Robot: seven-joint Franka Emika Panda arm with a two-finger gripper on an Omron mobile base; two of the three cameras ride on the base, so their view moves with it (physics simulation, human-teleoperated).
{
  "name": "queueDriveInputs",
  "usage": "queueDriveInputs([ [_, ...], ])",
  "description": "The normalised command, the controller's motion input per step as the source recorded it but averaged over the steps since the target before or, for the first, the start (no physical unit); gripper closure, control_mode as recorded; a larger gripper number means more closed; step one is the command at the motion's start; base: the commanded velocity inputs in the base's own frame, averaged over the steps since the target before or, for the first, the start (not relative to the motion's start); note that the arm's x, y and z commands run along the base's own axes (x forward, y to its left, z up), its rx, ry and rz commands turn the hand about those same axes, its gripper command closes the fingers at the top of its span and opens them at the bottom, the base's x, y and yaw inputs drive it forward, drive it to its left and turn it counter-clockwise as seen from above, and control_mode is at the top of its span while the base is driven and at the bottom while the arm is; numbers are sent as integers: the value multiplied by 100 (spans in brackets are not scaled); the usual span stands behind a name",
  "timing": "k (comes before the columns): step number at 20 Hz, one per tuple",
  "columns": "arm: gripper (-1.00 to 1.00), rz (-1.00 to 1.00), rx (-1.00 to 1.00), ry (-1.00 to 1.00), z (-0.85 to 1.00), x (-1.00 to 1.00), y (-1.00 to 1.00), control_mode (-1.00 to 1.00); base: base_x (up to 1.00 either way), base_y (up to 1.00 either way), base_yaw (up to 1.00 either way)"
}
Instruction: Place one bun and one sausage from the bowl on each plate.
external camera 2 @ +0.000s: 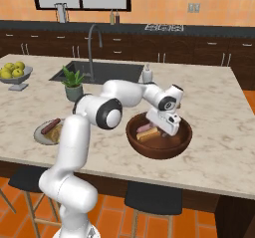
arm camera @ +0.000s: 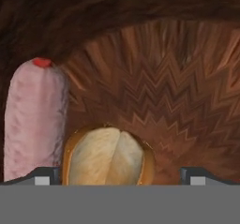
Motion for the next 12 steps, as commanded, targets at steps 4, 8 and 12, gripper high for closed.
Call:
queueDriveInputs([
  [4,-100,0,0,-11,-13,-12,19,-100,0,0,0],
  [8,-100,-1,0,-3,-9,0,20,-100,0,0,0],
  [12,-100,-4,1,-2,-9,0,2,-100,0,0,0],
])
